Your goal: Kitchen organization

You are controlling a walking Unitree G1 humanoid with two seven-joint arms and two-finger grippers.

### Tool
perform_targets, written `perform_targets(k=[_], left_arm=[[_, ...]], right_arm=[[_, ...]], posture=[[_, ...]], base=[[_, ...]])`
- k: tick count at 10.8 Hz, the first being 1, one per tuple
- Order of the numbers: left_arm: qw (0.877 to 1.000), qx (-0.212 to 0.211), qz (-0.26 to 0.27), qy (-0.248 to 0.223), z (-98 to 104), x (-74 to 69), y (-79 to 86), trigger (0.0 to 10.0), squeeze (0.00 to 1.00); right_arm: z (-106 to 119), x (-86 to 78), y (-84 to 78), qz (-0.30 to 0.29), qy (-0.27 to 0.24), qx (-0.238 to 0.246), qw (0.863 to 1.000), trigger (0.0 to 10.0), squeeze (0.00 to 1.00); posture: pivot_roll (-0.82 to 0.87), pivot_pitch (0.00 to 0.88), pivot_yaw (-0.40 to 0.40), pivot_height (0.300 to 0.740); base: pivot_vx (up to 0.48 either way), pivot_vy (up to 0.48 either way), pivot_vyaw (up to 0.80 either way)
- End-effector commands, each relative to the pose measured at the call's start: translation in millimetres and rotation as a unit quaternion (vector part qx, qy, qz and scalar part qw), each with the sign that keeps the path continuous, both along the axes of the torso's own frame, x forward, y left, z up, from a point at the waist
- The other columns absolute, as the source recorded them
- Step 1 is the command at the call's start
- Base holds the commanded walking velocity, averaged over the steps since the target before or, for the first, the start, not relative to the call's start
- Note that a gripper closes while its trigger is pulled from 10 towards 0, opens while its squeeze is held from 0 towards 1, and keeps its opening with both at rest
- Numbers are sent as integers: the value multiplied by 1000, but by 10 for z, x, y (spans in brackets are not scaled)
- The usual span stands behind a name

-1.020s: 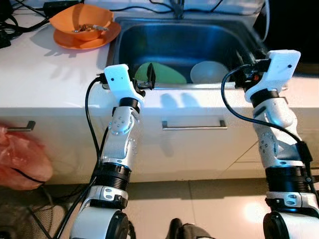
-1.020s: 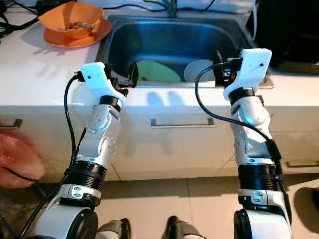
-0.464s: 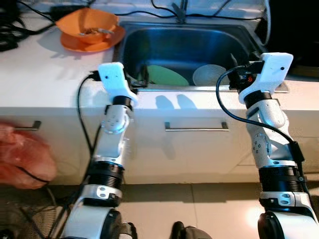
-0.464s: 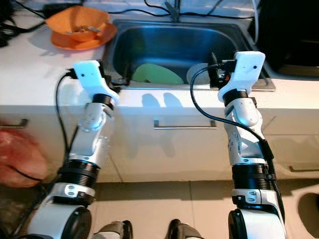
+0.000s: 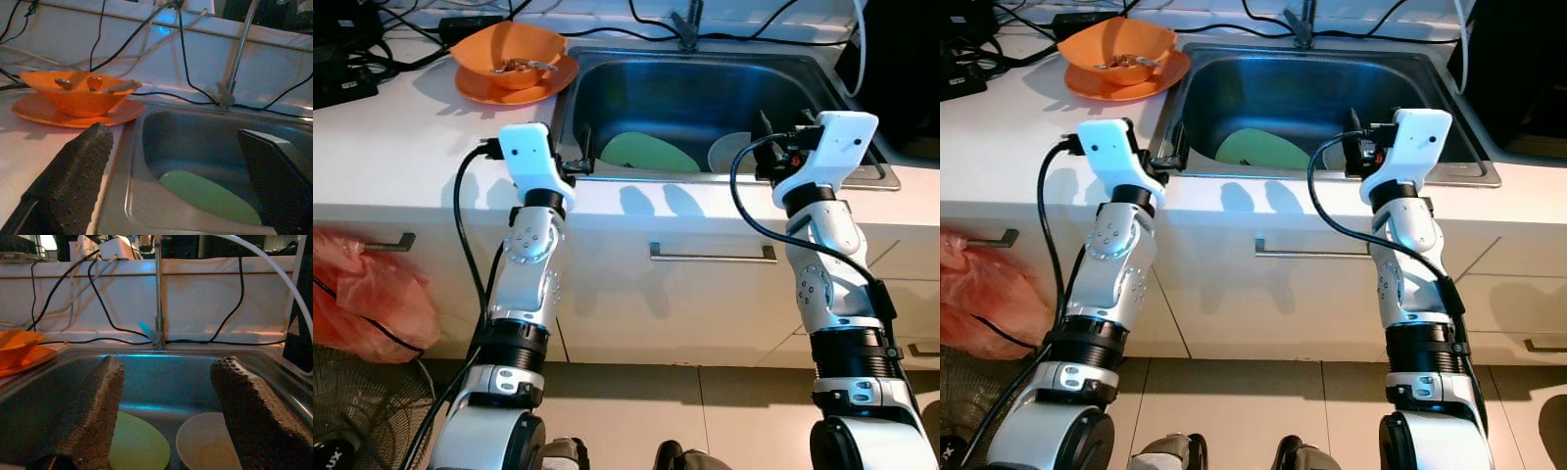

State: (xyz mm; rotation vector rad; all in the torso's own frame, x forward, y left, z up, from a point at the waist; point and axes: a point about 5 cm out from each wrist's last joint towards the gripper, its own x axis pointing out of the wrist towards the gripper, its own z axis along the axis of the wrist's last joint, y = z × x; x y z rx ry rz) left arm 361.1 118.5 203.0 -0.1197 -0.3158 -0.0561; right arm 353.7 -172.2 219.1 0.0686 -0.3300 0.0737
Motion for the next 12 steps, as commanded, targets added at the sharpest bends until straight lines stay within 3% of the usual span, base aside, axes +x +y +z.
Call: perform_targets(k=[1, 5, 11, 12], left_arm=[[1000, 9, 3, 2, 12, -15, -3, 10000, 0], [1000, 8, 2, -16, 151, -41, 58, 10000, 0], [1000, 17, -3, -14, 183, -47, 67, 10000, 0], [1000, 13, 0, -17, 201, -49, 53, 10000, 0]], right_arm=[[14, -31, -24, -3, -5, 1, 1000, 10000, 0], [6, -48, 2, -3, -6, 6, 1000, 10000, 0], [-9, -63, 53, 5, -9, 10, 1000, 10000, 0], [-12, -69, 60, 10, -9, 9, 1000, 10000, 0]], posture=[[-12, 117, 14, 740], [13, 132, 33, 740], [23, 118, 59, 740], [22, 119, 61, 740]], base=[[0, 0, 0], [394, 0, 0], [460, 0, 0], [0, 0, 0]])
